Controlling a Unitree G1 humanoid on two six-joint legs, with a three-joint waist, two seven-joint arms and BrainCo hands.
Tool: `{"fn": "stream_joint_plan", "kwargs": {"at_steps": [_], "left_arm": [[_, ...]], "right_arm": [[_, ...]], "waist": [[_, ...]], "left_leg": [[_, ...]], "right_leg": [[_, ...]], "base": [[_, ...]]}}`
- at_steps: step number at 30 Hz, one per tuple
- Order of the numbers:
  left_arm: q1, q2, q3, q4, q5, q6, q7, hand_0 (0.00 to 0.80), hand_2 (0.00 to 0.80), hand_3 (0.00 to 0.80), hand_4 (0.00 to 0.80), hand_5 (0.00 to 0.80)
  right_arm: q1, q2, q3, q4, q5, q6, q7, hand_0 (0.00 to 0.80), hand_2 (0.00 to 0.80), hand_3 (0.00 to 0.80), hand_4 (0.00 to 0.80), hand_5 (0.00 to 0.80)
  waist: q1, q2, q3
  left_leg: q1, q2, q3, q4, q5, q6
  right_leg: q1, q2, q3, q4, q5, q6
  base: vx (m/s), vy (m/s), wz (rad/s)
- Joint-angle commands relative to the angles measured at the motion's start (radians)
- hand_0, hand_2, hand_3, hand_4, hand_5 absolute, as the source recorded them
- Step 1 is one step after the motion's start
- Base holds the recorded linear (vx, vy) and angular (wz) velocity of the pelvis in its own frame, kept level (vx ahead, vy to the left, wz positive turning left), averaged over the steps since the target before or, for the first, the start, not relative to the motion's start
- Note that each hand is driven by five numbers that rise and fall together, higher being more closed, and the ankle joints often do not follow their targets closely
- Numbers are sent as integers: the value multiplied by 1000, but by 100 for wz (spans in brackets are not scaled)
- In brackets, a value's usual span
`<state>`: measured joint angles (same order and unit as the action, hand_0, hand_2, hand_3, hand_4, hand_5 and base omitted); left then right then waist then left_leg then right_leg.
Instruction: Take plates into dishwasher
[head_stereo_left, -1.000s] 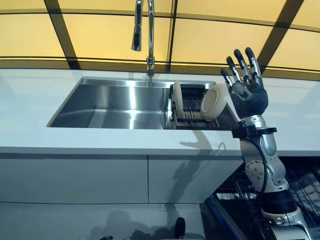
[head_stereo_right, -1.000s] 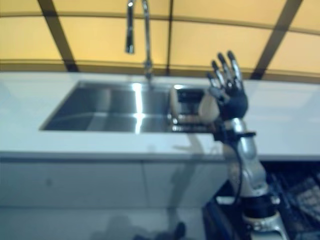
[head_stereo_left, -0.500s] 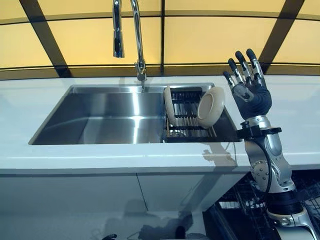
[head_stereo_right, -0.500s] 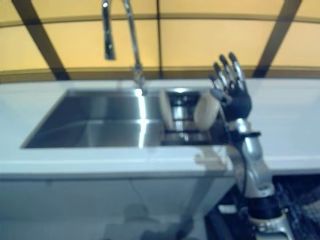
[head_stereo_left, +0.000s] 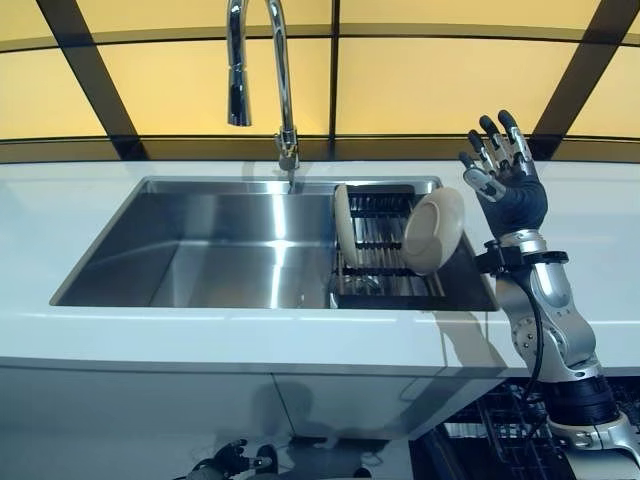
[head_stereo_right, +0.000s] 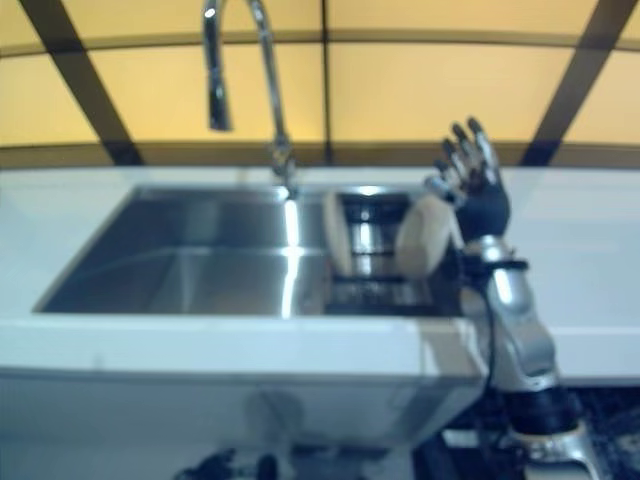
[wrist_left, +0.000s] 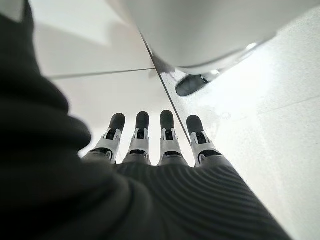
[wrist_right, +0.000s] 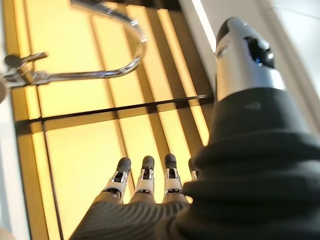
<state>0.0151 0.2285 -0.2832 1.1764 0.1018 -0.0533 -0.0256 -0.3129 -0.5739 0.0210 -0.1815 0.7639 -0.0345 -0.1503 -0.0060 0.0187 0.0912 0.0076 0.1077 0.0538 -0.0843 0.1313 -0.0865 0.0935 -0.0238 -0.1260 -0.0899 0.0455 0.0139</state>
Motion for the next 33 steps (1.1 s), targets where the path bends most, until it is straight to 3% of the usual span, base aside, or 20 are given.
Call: {"fn": "stream_joint_plan", "kwargs": {"at_steps": [1, 6, 11, 19, 24, 33], "left_arm": [[-30, 40, -34, 30, 26, -1, 1, 0, 0, 0, 0, 0], [-34, 62, -25, 38, 19, 32, 22, 0, 0, 0, 0, 0], [-53, 99, -2, 29, -5, 55, 26, 0, 0, 0, 0, 0], [-59, 91, 9, 3, 2, 55, -2, 0, 0, 0, 0, 0], [-48, 80, -5, -2, 27, 54, -11, 0, 0, 0, 0, 0], [-44, 91, -29, -8, 38, 66, -15, 0, 0, 0, 0, 0]], "right_arm": [[-26, -8, -64, -12, -62, -19, -24, 0, 0, 0, 0, 0], [11, -21, -104, 21, -142, 18, -100, 0, 0, 0, 0, 0], [-63, -64, -116, 120, -331, 37, -258, 0, 0, 0, 0, 0], [-128, -133, -148, 200, -410, 104, -382, 0, 0, 0, 0, 0], [-131, -131, -147, 212, -392, 139, -385, 0, 0, 0, 0, 0], [-148, -82, -91, 234, -248, 176, -246, 0, 0, 0, 0, 0]], "waist": [[3, -68, -22], [-7, -75, -35], [3, -80, -32], [14, -98, -34], [18, -102, -37], [12, -101, -33]], "left_leg": [[-5, -65, 19, 33, -75, 35], [23, -81, 76, 18, -94, 63], [47, -66, 142, -3, -107, 68], [52, -69, 138, -3, -130, 78], [62, -67, 146, -3, -137, 82], [77, -67, 155, -3, -142, 79]], "right_leg": [[30, -128, 29, 11, 13, 110], [-4, -162, 11, 42, 33, 136], [-36, -171, -77, 56, 59, 148], [-42, -160, -80, 36, 70, 151], [-37, -159, -81, 36, 63, 152], [-21, -149, -80, 24, 53, 152]], "base": [[69, 230, -34], [37, 160, -26], [-21, 46, -27], [4, -12, -15], [41, -34, -1], [10, -13, 2]]}}
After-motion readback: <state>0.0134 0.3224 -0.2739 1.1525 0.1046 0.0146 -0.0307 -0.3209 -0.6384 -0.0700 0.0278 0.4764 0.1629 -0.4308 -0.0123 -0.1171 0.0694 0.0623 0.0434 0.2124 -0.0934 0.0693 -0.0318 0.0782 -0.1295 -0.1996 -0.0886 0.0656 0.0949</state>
